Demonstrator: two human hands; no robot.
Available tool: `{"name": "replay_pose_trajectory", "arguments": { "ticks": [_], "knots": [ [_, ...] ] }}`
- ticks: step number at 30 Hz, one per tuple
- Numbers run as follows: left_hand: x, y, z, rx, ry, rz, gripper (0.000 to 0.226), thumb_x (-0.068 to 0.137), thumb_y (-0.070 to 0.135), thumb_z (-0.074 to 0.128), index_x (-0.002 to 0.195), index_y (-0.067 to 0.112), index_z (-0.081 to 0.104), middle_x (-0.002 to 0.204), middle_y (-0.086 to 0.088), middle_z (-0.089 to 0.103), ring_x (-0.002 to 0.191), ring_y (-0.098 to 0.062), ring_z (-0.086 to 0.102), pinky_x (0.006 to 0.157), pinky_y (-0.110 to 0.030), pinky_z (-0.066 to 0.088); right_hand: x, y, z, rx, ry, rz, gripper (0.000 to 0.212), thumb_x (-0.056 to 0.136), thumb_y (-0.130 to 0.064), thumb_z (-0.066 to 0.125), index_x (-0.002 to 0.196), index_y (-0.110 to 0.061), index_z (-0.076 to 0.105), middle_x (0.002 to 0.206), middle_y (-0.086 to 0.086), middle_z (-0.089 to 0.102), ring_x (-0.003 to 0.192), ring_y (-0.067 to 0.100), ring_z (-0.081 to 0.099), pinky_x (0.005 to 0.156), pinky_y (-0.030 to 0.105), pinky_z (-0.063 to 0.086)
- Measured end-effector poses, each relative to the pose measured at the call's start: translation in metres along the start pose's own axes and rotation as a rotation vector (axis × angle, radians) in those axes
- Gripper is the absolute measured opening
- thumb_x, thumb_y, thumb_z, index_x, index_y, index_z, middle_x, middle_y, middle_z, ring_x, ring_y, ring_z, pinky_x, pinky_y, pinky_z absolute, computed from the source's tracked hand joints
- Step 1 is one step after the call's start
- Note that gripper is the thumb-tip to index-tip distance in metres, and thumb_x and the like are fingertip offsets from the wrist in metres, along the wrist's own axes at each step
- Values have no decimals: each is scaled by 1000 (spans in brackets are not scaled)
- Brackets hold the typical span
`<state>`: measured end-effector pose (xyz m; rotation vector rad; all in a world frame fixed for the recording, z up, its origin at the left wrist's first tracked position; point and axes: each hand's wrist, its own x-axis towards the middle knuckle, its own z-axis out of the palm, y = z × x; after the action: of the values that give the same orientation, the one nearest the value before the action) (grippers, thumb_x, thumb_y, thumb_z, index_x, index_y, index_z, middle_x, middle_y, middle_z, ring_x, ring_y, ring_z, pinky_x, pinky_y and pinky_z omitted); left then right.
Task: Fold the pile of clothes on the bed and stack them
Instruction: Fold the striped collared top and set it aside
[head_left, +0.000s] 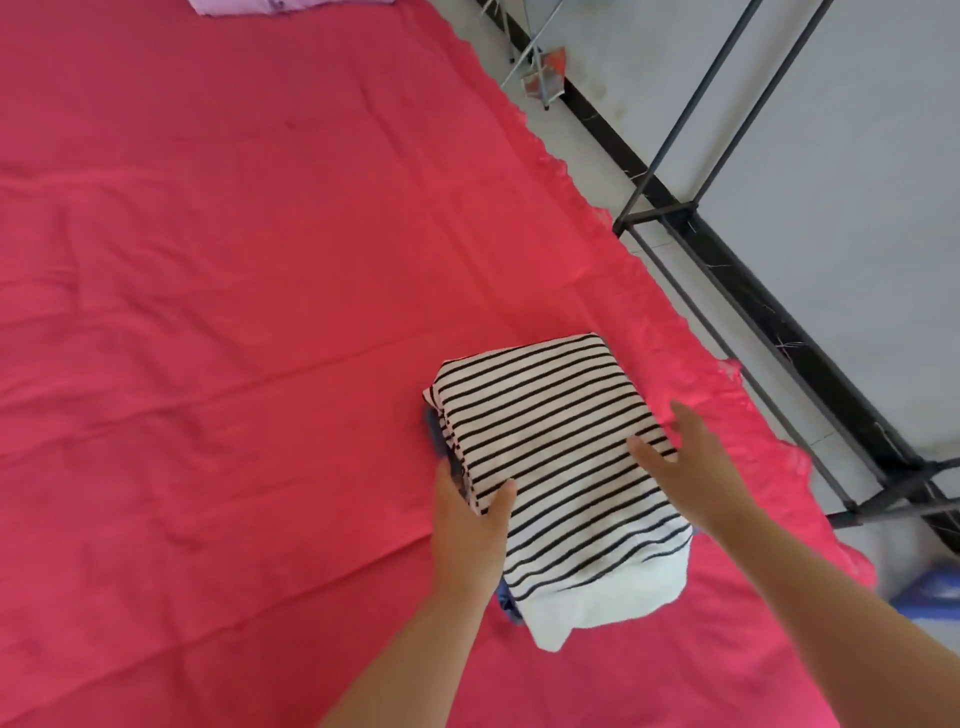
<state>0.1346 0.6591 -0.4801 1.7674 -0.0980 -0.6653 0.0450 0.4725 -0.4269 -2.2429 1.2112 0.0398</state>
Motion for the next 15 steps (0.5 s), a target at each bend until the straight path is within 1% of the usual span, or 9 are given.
{"name": "replay_pose_trajectory", "arguments": {
  "ticks": [1,2,4,6,7,9,11,13,15],
  "knots": [
    [3,-8,2,19,-23,-38,63,80,26,70,134,16,38,127,11,49,117,-7,49,104,-29,40,3,9,9,10,-41,15,67,88,-38,58,142,-12,30,139,9,44,129,27,41,104,40,36],
    [6,-15,4,21,-36,-71,69,75,32,73,133,18,38,127,10,49,119,-9,49,105,-34,40,5,19,17,28,-61,19,63,87,-39,58,140,-16,34,135,5,49,127,28,43,105,41,37],
    [8,-23,7,-7,-21,-129,79,61,50,74,127,20,43,122,5,57,115,-13,55,100,-41,45,5,36,30,55,-40,40,59,80,-48,57,132,-23,43,122,0,59,116,27,53,99,47,44],
    [12,-26,12,-12,2,-180,81,57,56,74,123,19,46,118,2,59,112,-15,56,97,-40,47,8,51,38,87,-34,73,65,74,-60,53,129,-27,44,116,-2,62,109,26,56,94,49,48],
    [14,-26,14,-14,11,-222,79,59,53,76,122,16,46,115,-1,59,110,-18,57,95,-40,48,10,52,40,101,-39,86,67,73,-61,52,129,-26,44,116,-1,61,110,26,56,94,49,48],
    [19,-27,18,-33,50,-326,64,66,42,78,113,11,48,106,-4,61,100,-20,60,85,-36,50,14,49,43,74,-38,158,72,75,-58,56,134,-20,40,121,6,58,115,30,51,97,50,45],
    [20,-25,20,-36,66,-425,57,69,41,77,107,9,49,99,-4,61,91,-19,60,75,-31,47,16,46,44,16,-22,243,78,76,-57,60,136,-12,37,123,13,56,116,34,50,98,51,43],
    [20,-27,20,-21,23,-466,54,71,45,75,105,9,53,97,-2,63,86,-16,60,72,-28,46,18,47,46,24,-33,304,72,75,-56,64,126,-8,45,112,12,61,105,33,57,93,47,46],
    [20,-32,20,-97,-31,-463,46,73,42,74,106,14,57,97,1,65,86,-12,61,73,-27,50,18,45,46,120,-80,348,59,76,-51,66,117,-11,54,102,7,65,94,29,62,88,43,50]
  ]
}}
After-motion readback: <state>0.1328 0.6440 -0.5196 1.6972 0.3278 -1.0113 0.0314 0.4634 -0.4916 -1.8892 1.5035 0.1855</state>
